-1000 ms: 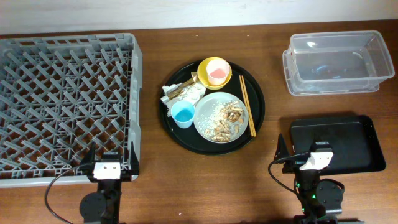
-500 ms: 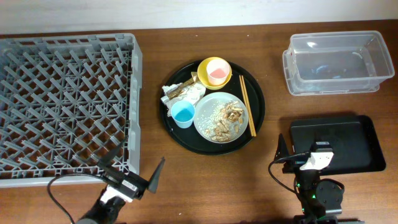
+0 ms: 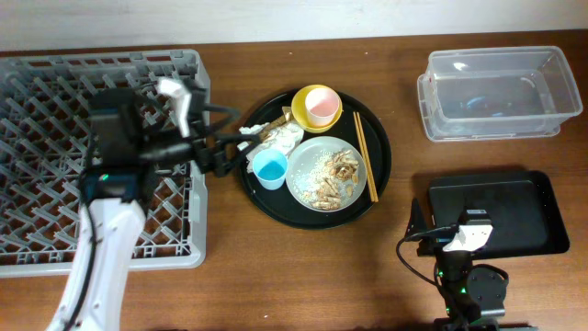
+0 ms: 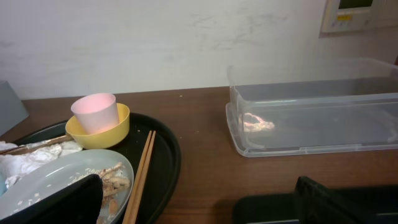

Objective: Sort waste into correct bins and load items into the dishwasher rack
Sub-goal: 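Grasp the blue cup on the tray with the left gripper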

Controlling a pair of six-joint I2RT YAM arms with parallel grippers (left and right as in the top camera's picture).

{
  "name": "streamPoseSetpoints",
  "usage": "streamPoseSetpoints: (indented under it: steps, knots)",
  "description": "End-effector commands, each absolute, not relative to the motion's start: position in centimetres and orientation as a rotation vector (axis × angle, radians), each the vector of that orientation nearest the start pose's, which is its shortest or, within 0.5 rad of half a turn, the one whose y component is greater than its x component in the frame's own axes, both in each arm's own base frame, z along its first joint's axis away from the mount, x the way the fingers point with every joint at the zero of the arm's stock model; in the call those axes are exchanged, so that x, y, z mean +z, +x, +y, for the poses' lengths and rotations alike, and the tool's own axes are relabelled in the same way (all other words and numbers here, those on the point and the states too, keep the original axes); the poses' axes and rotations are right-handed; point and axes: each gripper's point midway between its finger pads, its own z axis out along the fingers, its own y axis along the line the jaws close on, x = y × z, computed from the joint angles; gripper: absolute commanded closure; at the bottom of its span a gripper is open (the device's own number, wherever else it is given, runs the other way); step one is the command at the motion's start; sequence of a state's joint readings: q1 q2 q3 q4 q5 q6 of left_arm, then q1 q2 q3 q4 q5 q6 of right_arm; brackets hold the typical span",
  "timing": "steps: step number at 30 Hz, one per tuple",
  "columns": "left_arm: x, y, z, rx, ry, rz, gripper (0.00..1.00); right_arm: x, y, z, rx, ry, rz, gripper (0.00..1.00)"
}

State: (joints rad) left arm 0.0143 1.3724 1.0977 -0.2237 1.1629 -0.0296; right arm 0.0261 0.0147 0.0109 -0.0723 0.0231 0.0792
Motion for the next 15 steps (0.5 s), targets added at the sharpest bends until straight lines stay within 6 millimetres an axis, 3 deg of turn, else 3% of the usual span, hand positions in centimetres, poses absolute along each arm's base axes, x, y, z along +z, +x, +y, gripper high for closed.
streamPoseSetpoints:
  steps: [1,3,5,7,11,15]
  knots:
    - [25.3,37.2,-16.7,-0.768,0.478,2.191,0.01,15.5,24.6,0.1,0.056,0.071,1.651,0.02]
    - [23.7,37.6,-13.3,-0.141,0.369,2.399,0.01,15.5,24.6,0.1,0.056,0.071,1.651,0.02]
    - [23.8,36.7,-11.6,0.198,0.397,2.495,0.01,15.5,24.6,0.1,0.056,0.071,1.651,0.02]
    - [22.9,35.9,-13.0,0.180,0.486,2.608,0.01,15.5,24.6,0.1,0.056,0.071,1.651,0.02]
    - [21.8,34.5,-19.2,-0.272,0.611,2.658,0.01,15.5,24.6,0.1,0.056,0.071,1.651,0.02]
    - [21.1,35.7,-20.7,-0.338,0.619,2.634,0.01,15.5,24.6,0.1,0.056,0.071,1.651,0.02]
